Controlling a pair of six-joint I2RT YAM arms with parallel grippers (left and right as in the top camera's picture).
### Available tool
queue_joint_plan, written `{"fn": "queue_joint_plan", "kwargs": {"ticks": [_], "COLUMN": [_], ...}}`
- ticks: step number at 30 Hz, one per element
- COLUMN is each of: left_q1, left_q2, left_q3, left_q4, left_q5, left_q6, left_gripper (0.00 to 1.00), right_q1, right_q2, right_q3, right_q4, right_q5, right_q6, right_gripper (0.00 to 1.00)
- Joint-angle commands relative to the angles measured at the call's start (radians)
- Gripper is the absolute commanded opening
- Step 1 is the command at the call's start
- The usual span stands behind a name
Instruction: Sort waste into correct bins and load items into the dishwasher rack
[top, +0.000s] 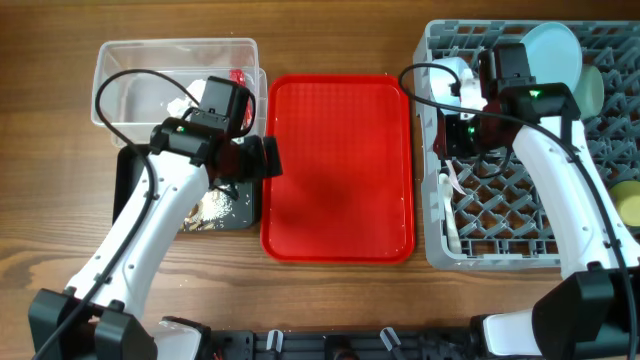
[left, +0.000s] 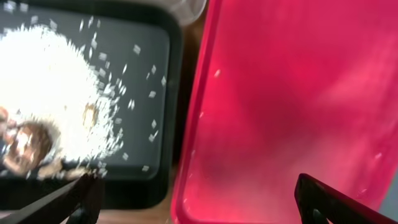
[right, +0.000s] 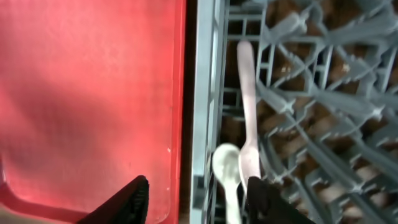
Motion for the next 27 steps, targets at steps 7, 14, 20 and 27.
{"fn": "queue_joint_plan", "kwargs": {"ticks": [7,14,20,27], "left_q1": [-0.024,-0.031,-0.031,-0.031], "left_q2": [-0.06,-0.455,-0.798,-0.903], "left_q3": [-0.097,-0.4,-0.481,-0.481], "left_q4": [-0.029,0.119,0.167,0.16], "left_q5": [0.011,0.048,0.014,0.011], "left_q6": [0.042,0.094,0.117,0.117], "left_gripper": [1.0,1.0,1.0,1.0], "right_q1": [-0.001,-0.001,-0.001,-0.001], "right_q2": [-0.283,-0.726,-0.89,-0.865], "right_q3": [-0.316,-0.503,-0.528,-0.528], "right_q4": [0.112,0.208,0.228,0.228], "right_q5": [-0.077,-0.072,-0.072,-0.072], "right_q6": [0.068,0.069,0.072,0.072], "right_gripper": [0.6,1.0,1.0,1.0]}}
